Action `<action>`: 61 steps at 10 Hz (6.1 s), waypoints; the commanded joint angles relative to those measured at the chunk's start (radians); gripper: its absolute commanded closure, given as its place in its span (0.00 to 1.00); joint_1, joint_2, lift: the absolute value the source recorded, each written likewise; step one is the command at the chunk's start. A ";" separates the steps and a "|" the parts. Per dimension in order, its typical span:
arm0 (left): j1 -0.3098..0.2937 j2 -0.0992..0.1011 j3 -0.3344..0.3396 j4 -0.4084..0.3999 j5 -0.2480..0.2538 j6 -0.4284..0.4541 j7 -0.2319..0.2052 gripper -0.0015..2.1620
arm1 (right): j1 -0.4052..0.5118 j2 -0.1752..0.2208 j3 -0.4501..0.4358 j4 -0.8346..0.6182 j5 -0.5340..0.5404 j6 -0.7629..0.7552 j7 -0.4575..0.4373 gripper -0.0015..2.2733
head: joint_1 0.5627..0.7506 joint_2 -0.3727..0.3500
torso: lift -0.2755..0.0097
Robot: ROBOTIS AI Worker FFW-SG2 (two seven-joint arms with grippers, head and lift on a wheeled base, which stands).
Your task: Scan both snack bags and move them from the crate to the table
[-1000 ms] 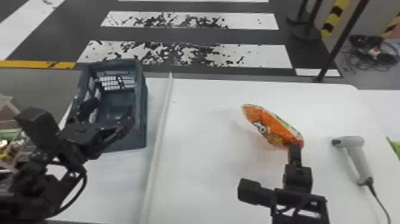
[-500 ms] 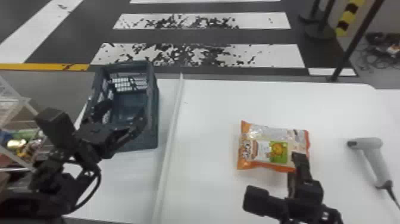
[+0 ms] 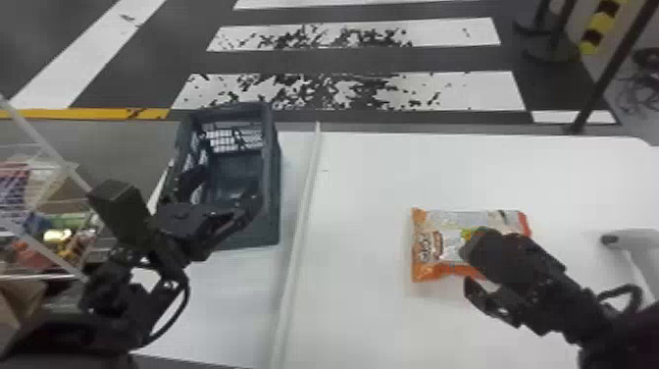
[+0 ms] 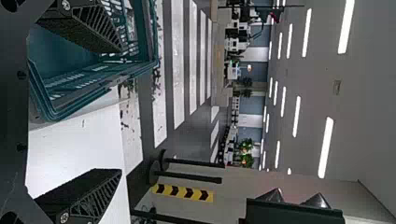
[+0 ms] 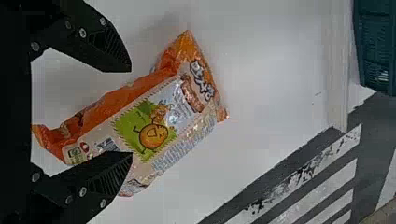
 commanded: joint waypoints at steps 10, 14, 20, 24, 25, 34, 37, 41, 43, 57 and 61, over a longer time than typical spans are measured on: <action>0.002 -0.002 0.006 0.005 0.000 0.000 -0.004 0.04 | -0.074 0.132 -0.206 0.288 -0.172 -0.295 -0.098 0.99 | 0.70 0.67 | 0.66; 0.000 -0.005 0.008 0.013 0.000 0.000 -0.004 0.04 | -0.052 0.143 -0.186 0.376 -0.177 -0.378 -0.104 0.99 | 0.70 0.66 | 0.66; 0.002 -0.002 0.009 0.014 0.005 0.000 -0.007 0.04 | 0.055 0.155 -0.258 0.127 -0.196 -0.427 -0.130 0.99 | 0.70 0.70 | 0.66; 0.000 0.001 0.008 0.014 0.008 0.000 -0.007 0.04 | 0.158 0.093 -0.240 0.012 -0.193 -0.353 0.009 0.99 | 0.70 0.73 | 0.66; -0.001 0.005 0.009 0.014 0.009 0.000 -0.007 0.04 | 0.173 0.083 -0.225 0.011 -0.189 -0.359 0.032 0.99 | 0.70 0.74 | 0.66; 0.002 0.008 0.015 0.014 0.015 0.000 -0.009 0.04 | 0.018 0.100 0.012 0.181 -0.143 -0.326 0.097 0.99 | 0.70 0.92 | 0.66; 0.003 0.005 0.020 0.016 0.015 0.000 -0.009 0.04 | -0.058 0.139 0.044 0.272 -0.141 -0.326 0.095 0.99 | 0.70 0.95 | 0.66; 0.011 0.005 0.035 0.014 0.015 0.000 -0.009 0.04 | -0.160 0.188 0.073 0.382 -0.127 -0.326 0.078 0.99 | 0.70 0.97 | 0.66; 0.012 0.006 0.040 0.013 0.018 0.000 -0.010 0.04 | -0.203 0.211 0.078 0.439 -0.111 -0.326 0.075 0.99 | 0.70 0.97 | 0.66; 0.031 0.005 0.055 -0.004 0.032 0.000 -0.013 0.04 | -0.209 0.198 0.038 0.423 -0.111 -0.295 0.115 0.99 | 0.70 0.93 | 0.66; 0.029 0.014 0.069 0.002 0.043 0.000 -0.013 0.04 | -0.282 0.215 0.027 0.540 -0.109 -0.310 0.083 0.99 | 0.70 0.92 | 0.66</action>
